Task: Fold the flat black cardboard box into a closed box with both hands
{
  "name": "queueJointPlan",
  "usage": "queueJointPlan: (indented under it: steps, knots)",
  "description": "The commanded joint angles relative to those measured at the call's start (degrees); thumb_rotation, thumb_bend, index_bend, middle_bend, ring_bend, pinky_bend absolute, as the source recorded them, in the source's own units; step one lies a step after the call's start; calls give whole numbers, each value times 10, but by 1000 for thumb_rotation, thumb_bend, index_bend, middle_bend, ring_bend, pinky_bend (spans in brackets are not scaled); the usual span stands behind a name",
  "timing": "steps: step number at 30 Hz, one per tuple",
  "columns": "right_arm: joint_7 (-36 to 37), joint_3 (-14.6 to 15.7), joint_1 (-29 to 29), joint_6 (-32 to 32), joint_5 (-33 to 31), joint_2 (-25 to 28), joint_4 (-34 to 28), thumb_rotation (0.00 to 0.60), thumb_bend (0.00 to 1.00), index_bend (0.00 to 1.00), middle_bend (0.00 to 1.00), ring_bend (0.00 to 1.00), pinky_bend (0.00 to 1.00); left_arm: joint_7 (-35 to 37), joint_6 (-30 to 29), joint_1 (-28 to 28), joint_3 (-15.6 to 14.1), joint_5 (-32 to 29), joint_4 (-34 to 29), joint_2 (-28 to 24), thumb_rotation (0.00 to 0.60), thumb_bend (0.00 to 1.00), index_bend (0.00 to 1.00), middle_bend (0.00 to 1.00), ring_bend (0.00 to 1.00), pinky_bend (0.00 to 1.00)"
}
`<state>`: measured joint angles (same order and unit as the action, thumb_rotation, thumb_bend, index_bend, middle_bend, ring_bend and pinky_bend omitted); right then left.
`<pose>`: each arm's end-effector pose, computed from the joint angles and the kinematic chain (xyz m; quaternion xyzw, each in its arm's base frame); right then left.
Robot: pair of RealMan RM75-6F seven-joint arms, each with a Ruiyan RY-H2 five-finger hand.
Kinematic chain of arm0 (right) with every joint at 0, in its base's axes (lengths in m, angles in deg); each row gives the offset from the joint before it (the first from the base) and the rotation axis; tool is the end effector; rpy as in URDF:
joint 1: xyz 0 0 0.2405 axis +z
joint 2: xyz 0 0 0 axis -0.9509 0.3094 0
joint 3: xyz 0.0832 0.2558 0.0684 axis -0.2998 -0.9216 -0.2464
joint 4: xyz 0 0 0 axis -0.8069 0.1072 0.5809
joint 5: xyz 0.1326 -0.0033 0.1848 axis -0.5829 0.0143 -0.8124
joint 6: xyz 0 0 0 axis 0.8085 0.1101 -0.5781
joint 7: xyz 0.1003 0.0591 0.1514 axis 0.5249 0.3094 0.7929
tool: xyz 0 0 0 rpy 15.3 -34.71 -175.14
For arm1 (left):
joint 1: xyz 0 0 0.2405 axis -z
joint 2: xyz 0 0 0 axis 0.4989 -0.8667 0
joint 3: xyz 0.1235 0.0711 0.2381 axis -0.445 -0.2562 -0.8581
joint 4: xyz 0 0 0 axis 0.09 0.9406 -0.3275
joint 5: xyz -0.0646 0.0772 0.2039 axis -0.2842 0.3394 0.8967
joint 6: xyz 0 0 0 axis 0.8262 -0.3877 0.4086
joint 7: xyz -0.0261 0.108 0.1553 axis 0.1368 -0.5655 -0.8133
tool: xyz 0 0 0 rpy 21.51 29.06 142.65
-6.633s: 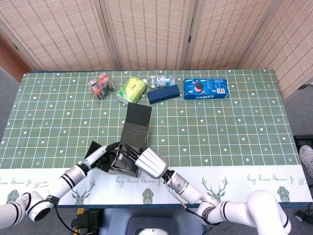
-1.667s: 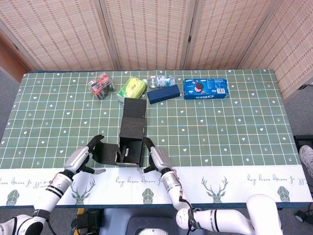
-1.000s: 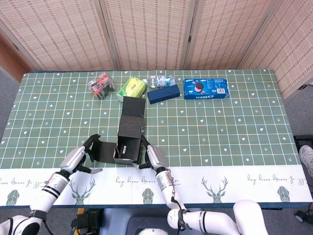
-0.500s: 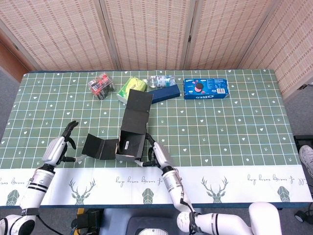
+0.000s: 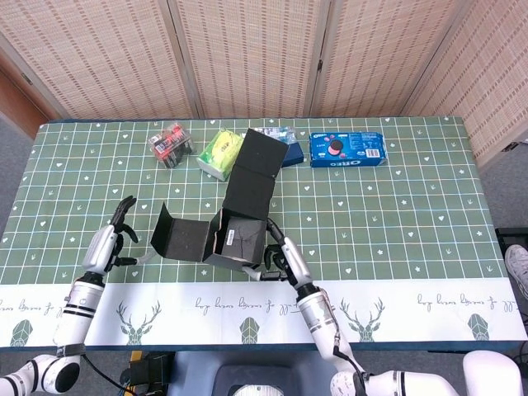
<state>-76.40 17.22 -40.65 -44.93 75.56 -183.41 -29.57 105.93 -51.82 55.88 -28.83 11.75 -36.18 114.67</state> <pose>-0.0561 -0.3283 -0.0912 0.4059 -0.6932 0.5755 0.1535 -0.2602 0.3745 0.0339 -0.5039 -0.5538 -0.5520 0.3670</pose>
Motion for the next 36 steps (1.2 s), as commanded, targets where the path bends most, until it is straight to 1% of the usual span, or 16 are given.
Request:
queueJointPlan:
  steps: [1,2,3,6,7,10,15,19,21,23,24,25,27,31,36]
  knots:
    - [5,3,1,1,5,-8,10,600,471,179,316,742,1000,41,-14,10,18,10,-16,26,600,111,0,0,584,867]
    - [5,4,2,0,6,-12,14,600,472,179,316,742,1000,48,-16,11,21,12,-21,29,600,111,0,0,600,867]
    - [7,5,3,1,7,-14,17,600,473,179,316,742,1000,53,-19,12,22,15,-26,32,600,111,0,0,595,867]
    - [9,5,5,3,7,-22,25,600,474,179,316,741,1000,64,-19,16,21,25,-38,37,600,111,0,0,539,867]
    - [9,6,6,5,7,-24,27,600,475,179,316,741,1000,68,-17,17,20,28,-42,37,600,111,0,0,539,867]
    - [7,7,7,5,7,-28,33,600,476,178,316,741,1000,75,-14,20,20,31,-51,36,600,111,0,0,591,867]
    - [0,9,8,7,5,-29,36,600,477,178,316,742,1000,79,-16,23,20,39,-58,32,600,111,0,0,596,867]
    - [-10,13,11,12,2,-30,38,600,477,178,315,741,1000,72,-32,26,11,69,-47,33,600,111,0,0,619,866]
    - [-15,14,12,14,0,-31,39,600,478,178,316,741,1000,70,-39,28,8,83,-39,34,600,111,0,0,646,865]
    - [-22,15,14,19,-6,-31,38,600,478,178,316,741,1000,68,-48,32,4,100,-26,36,600,111,0,0,629,865]
    - [-25,15,15,21,-9,-30,38,600,478,179,315,741,1000,68,-51,34,1,108,-21,36,600,111,0,0,605,864]
    - [-30,15,16,24,-13,-29,37,600,477,179,315,741,1000,71,-56,37,-1,119,-15,35,600,111,1,0,561,864]
    - [-37,15,18,28,-19,-28,36,600,477,178,316,742,1000,75,-64,41,-5,134,-4,36,600,111,16,0,513,863]
    - [-47,12,21,34,-31,-26,33,600,478,178,316,741,1000,84,-82,50,-13,164,24,40,600,111,113,28,524,856]
    - [-63,13,24,37,-40,-21,28,600,478,178,316,741,1000,87,-93,71,-36,215,67,35,600,111,226,113,536,854]
